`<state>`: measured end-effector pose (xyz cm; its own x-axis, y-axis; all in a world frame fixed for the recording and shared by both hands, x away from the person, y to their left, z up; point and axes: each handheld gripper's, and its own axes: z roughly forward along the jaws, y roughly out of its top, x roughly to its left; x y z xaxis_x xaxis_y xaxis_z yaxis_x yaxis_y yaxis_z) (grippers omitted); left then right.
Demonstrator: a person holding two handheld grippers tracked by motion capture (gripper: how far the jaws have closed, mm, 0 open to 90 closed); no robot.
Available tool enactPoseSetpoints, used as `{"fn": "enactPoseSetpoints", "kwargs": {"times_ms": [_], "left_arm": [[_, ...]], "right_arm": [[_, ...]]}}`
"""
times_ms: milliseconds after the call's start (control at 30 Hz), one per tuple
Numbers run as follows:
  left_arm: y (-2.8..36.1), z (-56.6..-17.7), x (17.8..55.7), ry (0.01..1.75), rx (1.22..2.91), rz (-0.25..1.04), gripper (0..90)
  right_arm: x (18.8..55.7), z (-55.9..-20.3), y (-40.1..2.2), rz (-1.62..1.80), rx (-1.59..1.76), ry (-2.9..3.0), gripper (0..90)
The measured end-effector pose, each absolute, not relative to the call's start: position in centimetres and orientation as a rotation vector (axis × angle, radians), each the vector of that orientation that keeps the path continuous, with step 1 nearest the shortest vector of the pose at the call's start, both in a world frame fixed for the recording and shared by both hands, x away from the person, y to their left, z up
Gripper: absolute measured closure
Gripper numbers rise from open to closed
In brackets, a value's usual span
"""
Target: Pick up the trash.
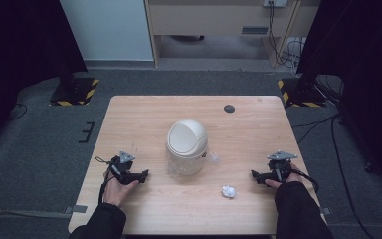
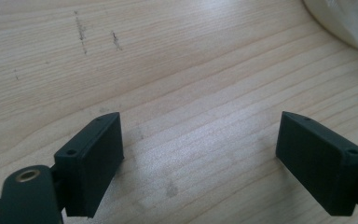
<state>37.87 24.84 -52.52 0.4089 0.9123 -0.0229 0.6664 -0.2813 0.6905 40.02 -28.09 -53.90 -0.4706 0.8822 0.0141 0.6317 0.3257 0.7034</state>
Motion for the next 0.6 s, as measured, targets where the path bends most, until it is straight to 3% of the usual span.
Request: {"fn": "enactPoseSetpoints", "kwargs": {"times_ms": [600], "left_arm": [[24.4,-49.3,37.0,1.252,1.809,0.536,17.3]], "right_arm": [[40.0,-53.9,-28.2,0.929,1.335,2.225,0.7]]}}
